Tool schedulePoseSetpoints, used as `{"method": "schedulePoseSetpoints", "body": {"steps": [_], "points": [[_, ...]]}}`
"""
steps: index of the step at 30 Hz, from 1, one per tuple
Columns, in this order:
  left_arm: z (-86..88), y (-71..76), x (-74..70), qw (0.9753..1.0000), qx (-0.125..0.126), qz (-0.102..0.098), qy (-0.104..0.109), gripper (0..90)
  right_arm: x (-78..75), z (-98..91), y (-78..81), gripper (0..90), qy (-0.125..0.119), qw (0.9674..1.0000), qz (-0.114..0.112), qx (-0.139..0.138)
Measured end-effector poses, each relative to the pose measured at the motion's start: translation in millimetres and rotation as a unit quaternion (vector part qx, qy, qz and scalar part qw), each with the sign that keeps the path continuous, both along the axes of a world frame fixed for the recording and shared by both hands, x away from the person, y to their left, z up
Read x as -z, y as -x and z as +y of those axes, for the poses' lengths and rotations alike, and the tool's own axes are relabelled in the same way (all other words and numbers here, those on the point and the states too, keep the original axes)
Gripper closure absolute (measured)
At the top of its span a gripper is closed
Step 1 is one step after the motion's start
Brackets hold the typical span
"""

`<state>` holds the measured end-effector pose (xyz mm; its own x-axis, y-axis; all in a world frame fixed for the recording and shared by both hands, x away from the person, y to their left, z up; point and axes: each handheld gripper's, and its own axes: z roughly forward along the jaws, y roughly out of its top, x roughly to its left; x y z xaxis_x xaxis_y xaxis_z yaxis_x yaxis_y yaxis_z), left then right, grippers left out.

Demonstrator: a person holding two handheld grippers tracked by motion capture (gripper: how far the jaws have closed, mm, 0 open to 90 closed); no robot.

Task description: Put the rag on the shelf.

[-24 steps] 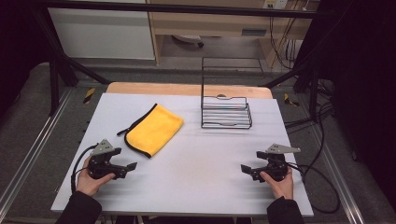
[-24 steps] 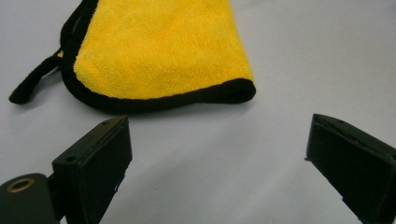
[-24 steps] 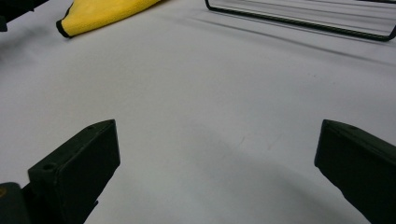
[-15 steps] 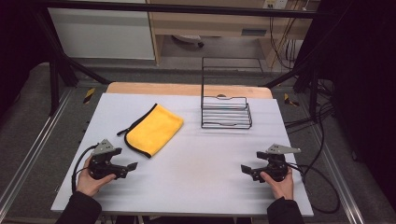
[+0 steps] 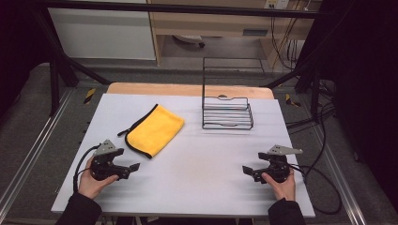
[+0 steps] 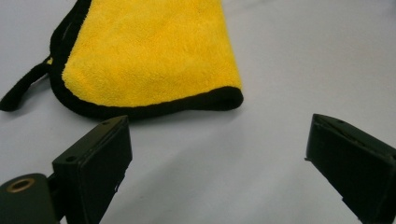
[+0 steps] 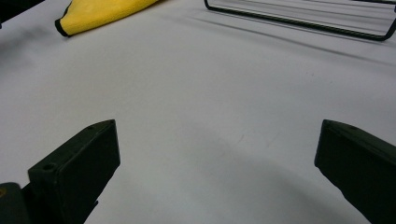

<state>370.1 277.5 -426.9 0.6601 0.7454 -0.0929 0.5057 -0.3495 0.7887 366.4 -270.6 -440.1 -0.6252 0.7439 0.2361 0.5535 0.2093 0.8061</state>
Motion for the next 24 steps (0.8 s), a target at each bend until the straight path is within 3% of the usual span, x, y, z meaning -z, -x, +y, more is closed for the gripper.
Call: {"method": "schedulePoseSetpoints", "body": {"steps": [10,24], "points": [[-12.6,-3.3,-8.7,0.9999,-0.001,0.005,-0.011,9.7,0.0,1.0,0.3,0.5,0.003,1.0000,0.002,0.002],[-39.6,-21.4,-19.1,0.9987,-0.010,0.004,-0.050,15.9,0.2,1.4,0.1,0.5,0.006,1.0000,0.002,0.002]]}}
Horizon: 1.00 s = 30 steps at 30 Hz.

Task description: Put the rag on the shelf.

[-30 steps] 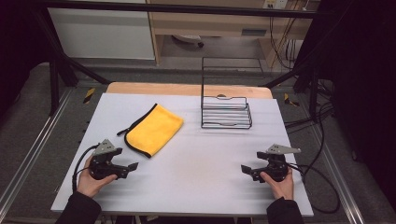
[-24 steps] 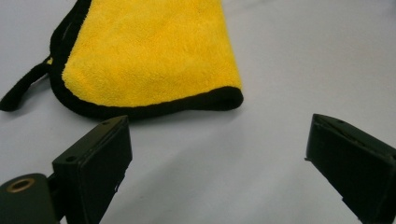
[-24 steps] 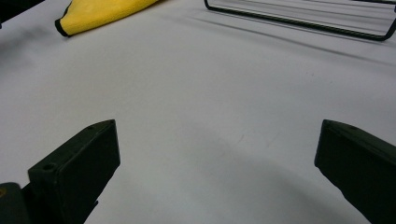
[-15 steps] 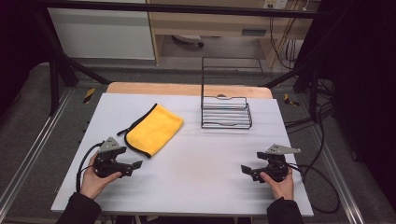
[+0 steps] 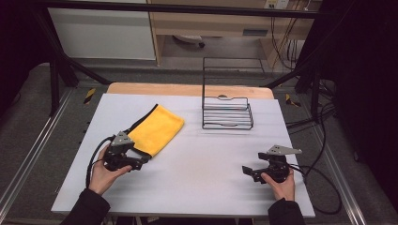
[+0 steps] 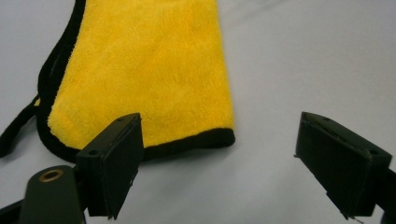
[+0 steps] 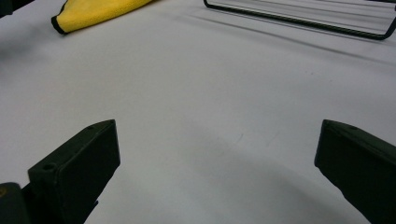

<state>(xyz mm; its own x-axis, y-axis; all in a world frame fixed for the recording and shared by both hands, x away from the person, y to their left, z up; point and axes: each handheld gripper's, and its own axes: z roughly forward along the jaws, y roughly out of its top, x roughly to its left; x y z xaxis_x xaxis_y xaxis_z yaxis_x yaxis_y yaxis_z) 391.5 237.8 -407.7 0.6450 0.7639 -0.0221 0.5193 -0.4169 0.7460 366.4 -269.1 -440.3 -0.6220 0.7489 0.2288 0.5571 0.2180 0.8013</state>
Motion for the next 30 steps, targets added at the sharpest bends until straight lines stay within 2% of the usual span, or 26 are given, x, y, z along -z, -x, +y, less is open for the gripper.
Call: {"method": "schedulePoseSetpoints", "body": {"steps": [4,8,10,12,13,15,17,20,25,30], "points": [[-5.3,-5.1,1.2,1.0000,-0.003,0.002,-0.003,19.3,0.1,0.1,-0.2,0.5,0.001,1.0000,0.001,-0.001],[-15.1,-12.1,8.4,0.9998,-0.003,0.010,-0.018,22.6,0.3,0.4,0.0,0.5,0.001,1.0000,0.002,0.001],[-21.8,-14.9,14.6,0.9994,0.000,0.009,-0.034,27.0,0.5,0.3,-0.2,0.5,0.003,1.0000,0.001,0.000],[-23.2,-15.6,15.8,0.9993,0.002,0.006,-0.037,29.8,0.7,0.3,-0.3,0.5,0.004,1.0000,0.001,-0.001],[-25.8,-16.8,17.9,0.9993,0.003,0.005,-0.037,36.1,1.0,1.0,-0.5,0.5,0.004,1.0000,0.002,0.000],[-29.6,-20.1,21.6,0.9990,0.002,0.005,-0.044,40.1,1.2,1.0,-0.6,0.5,0.006,1.0000,0.001,-0.001],[-30.6,-21.8,24.2,0.9987,0.001,0.007,-0.050,44.4,1.0,1.0,-0.5,0.5,0.004,1.0000,0.002,0.000],[-30.7,-25.0,28.2,0.9983,0.003,0.015,-0.056,46.1,0.8,0.6,-0.5,0.5,0.005,1.0000,0.002,0.001],[-32.4,-26.5,31.1,0.9978,0.000,0.016,-0.065,48.5,1.2,1.1,-0.8,0.5,0.005,1.0000,0.002,0.000],[-33.7,-27.9,32.7,0.9971,-0.009,0.014,-0.074,56.3,1.1,1.3,-0.9,0.5,0.004,1.0000,0.003,0.001]]}}
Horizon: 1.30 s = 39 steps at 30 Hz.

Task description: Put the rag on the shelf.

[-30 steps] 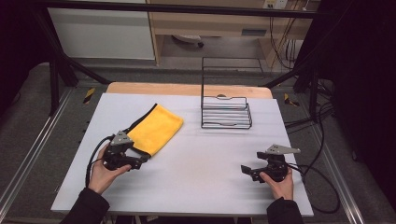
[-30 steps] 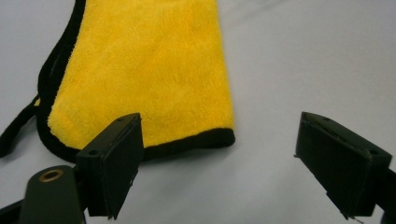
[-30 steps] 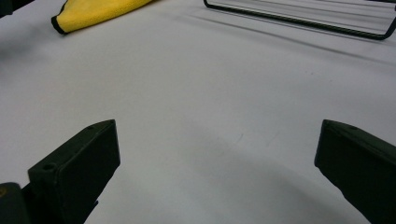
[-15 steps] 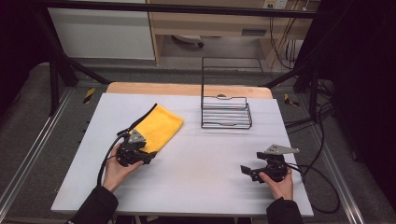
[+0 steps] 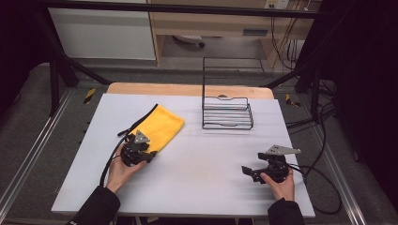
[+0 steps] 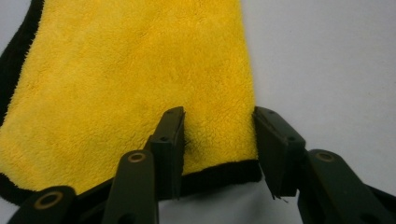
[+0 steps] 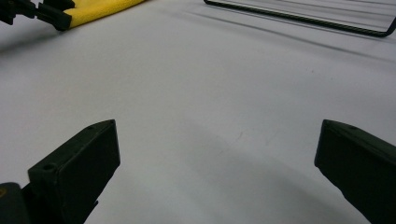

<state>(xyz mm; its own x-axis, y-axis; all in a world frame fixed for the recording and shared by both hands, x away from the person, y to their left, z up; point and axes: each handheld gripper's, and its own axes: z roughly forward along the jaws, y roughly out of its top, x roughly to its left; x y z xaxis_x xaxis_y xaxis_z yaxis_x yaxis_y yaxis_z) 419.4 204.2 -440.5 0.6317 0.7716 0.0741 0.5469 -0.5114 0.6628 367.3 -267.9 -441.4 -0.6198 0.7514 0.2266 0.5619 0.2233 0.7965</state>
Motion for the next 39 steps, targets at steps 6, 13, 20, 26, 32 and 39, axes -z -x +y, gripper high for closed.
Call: {"method": "schedulePoseSetpoints", "body": {"steps": [6,13,20,26,32,39], "points": [[-0.1,-1.8,-0.2,0.9998,-0.016,-0.004,-0.008,69.6,0.2,0.3,-0.2,0.5,0.000,1.0000,0.001,-0.001],[-0.3,-6.2,-3.2,0.9998,-0.017,0.007,-0.012,77.3,0.4,0.5,-0.4,0.6,0.002,1.0000,0.002,-0.001],[4.7,-6.6,-7.2,0.9996,-0.020,0.014,0.015,81.9,0.5,0.5,-0.7,0.5,0.003,1.0000,0.002,-0.002],[0.7,2.4,-21.3,0.9989,-0.001,0.016,0.044,82.6,0.5,0.4,-0.5,0.6,0.003,1.0000,0.002,-0.002],[-10.7,11.1,-23.1,0.9982,0.021,0.025,0.050,82.8,0.8,0.7,-0.4,0.6,0.003,1.0000,0.004,-0.003],[-26.7,25.2,-26.1,0.9956,0.054,0.036,0.067,82.9,1.2,1.1,-0.6,0.7,0.003,1.0000,0.003,-0.007]]}}
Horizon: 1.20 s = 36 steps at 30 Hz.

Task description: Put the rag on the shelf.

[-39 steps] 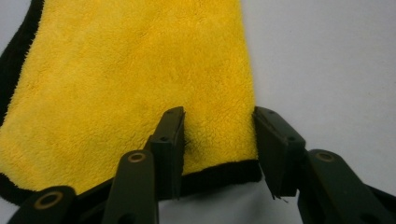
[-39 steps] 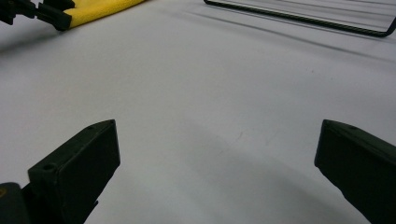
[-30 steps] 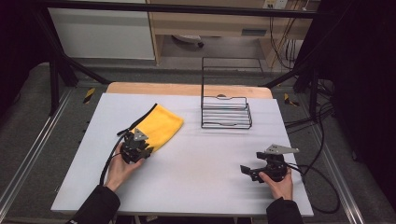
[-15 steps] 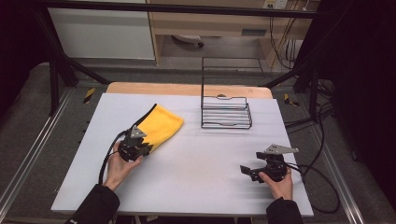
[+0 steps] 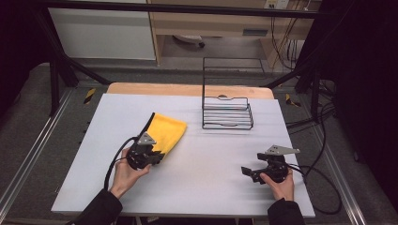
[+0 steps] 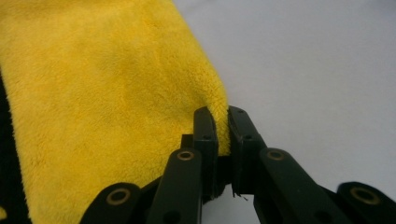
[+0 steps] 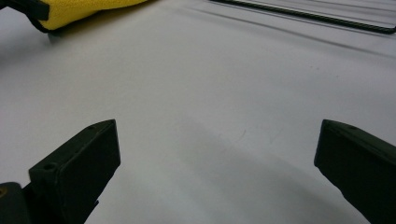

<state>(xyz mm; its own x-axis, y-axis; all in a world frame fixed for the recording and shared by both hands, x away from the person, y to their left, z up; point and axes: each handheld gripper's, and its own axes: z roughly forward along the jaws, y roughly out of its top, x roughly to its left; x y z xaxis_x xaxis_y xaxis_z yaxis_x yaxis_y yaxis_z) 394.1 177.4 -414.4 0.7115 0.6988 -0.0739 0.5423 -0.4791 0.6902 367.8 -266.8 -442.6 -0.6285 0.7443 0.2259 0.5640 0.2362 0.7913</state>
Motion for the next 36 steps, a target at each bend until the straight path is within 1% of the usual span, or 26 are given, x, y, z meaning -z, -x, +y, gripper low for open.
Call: {"method": "schedulePoseSetpoints", "body": {"steps": [2,4,5,7,9,11,12,14,17,19,21,23,26,28,29,30,31,32,34,36], "points": [[-6.0,4.7,0.0,0.9999,0.009,0.005,0.003,82.9,0.1,0.1,-0.1,0.7,0.000,1.0000,0.000,0.000],[-13.9,10.4,0.0,0.9997,0.017,0.013,0.013,82.9,0.3,0.2,-0.2,0.8,0.000,1.0000,-0.001,0.000],[-13.9,10.4,0.0,0.9997,0.017,0.013,0.013,82.8,0.3,0.3,-0.1,0.8,0.000,1.0000,-0.001,0.000],[-23.3,16.7,1.1,0.9994,0.022,0.019,0.021,82.8,0.3,0.7,0.0,0.7,0.000,1.0000,0.001,0.000],[-26.4,18.7,1.6,0.9993,0.023,0.020,0.023,82.8,0.3,1.0,0.1,0.8,0.000,1.0000,0.003,0.000],[-31.8,22.1,2.2,0.9988,0.030,0.025,0.029,82.8,0.5,1.1,0.0,0.8,0.000,1.0000,0.002,0.000],[-37.5,26.1,1.8,0.9983,0.037,0.028,0.036,82.8,0.5,1.1,0.0,0.8,0.000,1.0000,0.002,0.000],[-40.9,28.5,1.8,0.9980,0.039,0.028,0.040,82.8,0.5,1.1,0.0,0.8,0.000,1.0000,0.002,0.000],[-52.1,35.9,2.3,0.9976,0.048,0.027,0.042,82.7,0.5,1.1,-0.1,0.8,0.001,1.0000,0.001,0.000],[-59.3,40.0,4.0,0.9973,0.054,0.028,0.040,82.7,0.5,1.2,-0.1,0.8,0.002,1.0000,0.001,0.000],[-65.7,42.0,7.2,0.9976,0.053,0.026,0.035,82.4,0.6,1.4,0.2,0.8,0.002,1.0000,0.003,0.001],[-68.8,41.2,11.6,0.9976,0.054,0.031,0.030,82.1,0.7,1.4,0.2,0.8,0.002,1.0000,0.002,0.000],[-67.9,38.7,15.5,0.9970,0.055,0.040,0.036,79.4,0.7,1.5,0.2,0.8,0.004,1.0000,0.002,-0.001],[-65.6,38.4,13.2,0.9965,0.062,0.041,0.038,73.3,0.7,1.8,0.3,0.8,0.003,1.0000,0.004,0.000],[-63.5,38.4,11.0,0.9961,0.068,0.039,0.042,67.8,0.7,2.1,0.3,0.8,0.004,1.0000,0.003,0.000],[-60.8,38.5,8.5,0.9961,0.070,0.032,0.043,61.9,0.7,2.4,0.3,0.8,0.005,1.0000,0.001,0.001],[-57.2,38.2,5.5,0.9964,0.070,0.027,0.039,61.9,0.7,2.4,0.3,0.8,0.005,1.0000,0.001,0.001],[-52.5,37.3,2.7,0.9967,0.067,0.024,0.038,50.7,0.5,3.1,0.5,0.8,0.005,1.0000,0.000,0.001],[-38.6,34.9,-2.4,0.9978,0.055,0.013,0.034,47.4,0.1,4.3,0.9,0.8,0.004,1.0000,0.003,0.003],[-21.2,30.9,-5.4,0.9993,0.029,0.006,0.025,44.3,0.1,6.3,0.6,0.8,0.008,1.0000,-0.003,0.000]]}}
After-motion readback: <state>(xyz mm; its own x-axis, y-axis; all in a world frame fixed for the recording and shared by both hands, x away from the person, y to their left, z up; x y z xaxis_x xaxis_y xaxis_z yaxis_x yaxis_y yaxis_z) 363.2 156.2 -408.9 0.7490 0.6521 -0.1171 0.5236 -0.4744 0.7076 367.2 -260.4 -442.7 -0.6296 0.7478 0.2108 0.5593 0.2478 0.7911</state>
